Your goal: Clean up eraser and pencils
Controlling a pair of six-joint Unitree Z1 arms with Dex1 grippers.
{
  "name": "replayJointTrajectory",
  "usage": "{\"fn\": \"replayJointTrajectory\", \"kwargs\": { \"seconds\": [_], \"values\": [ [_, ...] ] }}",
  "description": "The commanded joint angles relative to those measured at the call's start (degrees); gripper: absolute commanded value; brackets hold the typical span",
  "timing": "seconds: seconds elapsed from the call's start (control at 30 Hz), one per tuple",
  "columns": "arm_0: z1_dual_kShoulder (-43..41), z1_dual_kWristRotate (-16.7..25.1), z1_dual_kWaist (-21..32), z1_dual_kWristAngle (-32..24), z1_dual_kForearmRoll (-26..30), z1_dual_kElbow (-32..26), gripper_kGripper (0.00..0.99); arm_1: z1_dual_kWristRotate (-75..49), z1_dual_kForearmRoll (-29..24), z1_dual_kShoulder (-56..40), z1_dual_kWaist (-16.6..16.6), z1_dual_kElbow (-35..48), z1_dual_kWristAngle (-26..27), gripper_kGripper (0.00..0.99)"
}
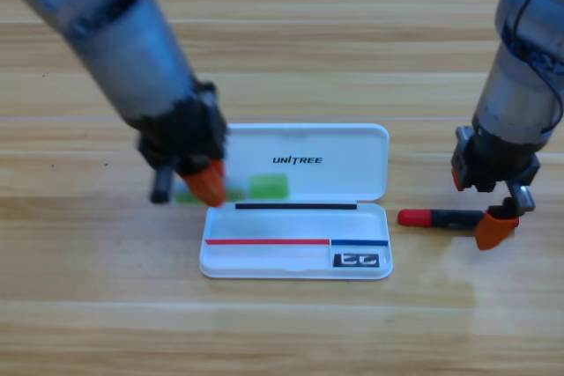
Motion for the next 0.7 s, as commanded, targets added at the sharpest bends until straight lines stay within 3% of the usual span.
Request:
{"fn": "replayJointTrajectory", "kwargs": {
  "seconds": [0.03, 0.3, 0.43, 0.7],
  "values": [
    [6.7, -0.6, -3.9, -0.2, -1.9, -0.8, 0.000, -0.6, -1.4, 6.9, -2.0, -1.9, -0.7, 0.839],
    [11.7, -1.4, -4.1, -0.7, -3.0, -2.3, 0.000, -1.3, -1.7, 9.8, -2.7, -4.0, -0.9, 0.808],
    [12.5, -1.9, -4.1, -0.5, -3.0, -2.6, 0.000, -1.9, -1.6, 10.4, -3.3, -4.1, -0.9, 0.607],
    [13.7, -2.9, -4.1, -0.3, -3.0, -3.0, 0.000, -3.2, -0.7, 10.4, -3.4, -3.1, -1.0, 0.005]
  ]
}}
